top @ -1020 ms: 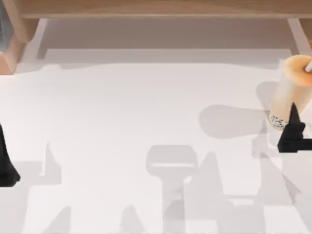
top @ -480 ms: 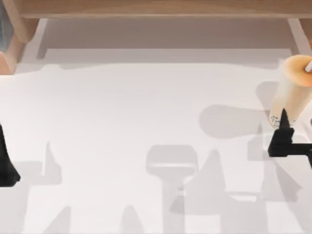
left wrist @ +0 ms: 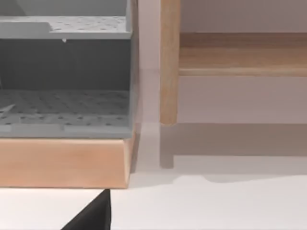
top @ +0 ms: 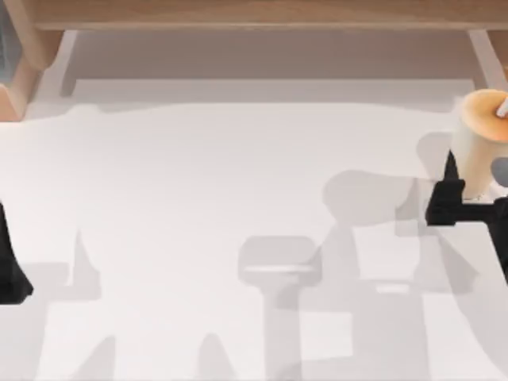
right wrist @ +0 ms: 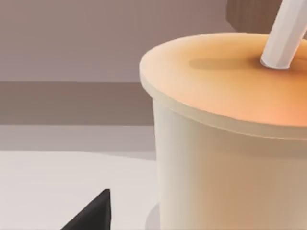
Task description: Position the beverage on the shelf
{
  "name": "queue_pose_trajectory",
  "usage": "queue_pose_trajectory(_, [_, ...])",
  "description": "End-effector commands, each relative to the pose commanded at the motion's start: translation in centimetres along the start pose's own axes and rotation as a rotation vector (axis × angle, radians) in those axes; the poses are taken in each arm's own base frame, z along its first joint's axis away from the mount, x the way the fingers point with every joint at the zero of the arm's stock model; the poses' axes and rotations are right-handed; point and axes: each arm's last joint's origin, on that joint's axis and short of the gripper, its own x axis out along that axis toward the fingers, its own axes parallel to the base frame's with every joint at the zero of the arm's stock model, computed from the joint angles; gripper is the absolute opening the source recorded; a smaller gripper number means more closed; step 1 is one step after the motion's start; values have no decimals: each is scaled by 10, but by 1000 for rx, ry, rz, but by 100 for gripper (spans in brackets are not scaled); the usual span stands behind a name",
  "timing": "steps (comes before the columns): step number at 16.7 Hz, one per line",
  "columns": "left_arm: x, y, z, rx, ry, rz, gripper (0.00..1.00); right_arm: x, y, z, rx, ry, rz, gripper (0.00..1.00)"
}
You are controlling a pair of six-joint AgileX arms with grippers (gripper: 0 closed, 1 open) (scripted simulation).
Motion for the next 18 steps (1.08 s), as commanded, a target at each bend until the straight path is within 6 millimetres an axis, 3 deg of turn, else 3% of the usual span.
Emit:
queue_pose_trajectory(4, [0,0,0,0,0,0,100,37,-1,0,0,-2,0,100])
queue_pose_trajectory(9, [0,0,0,0,0,0,100,42,-2,-1,0,1,0,100])
queue_pose_trajectory(18, [0,0,0,0,0,0,100,42,-2,-1,0,1,0,32])
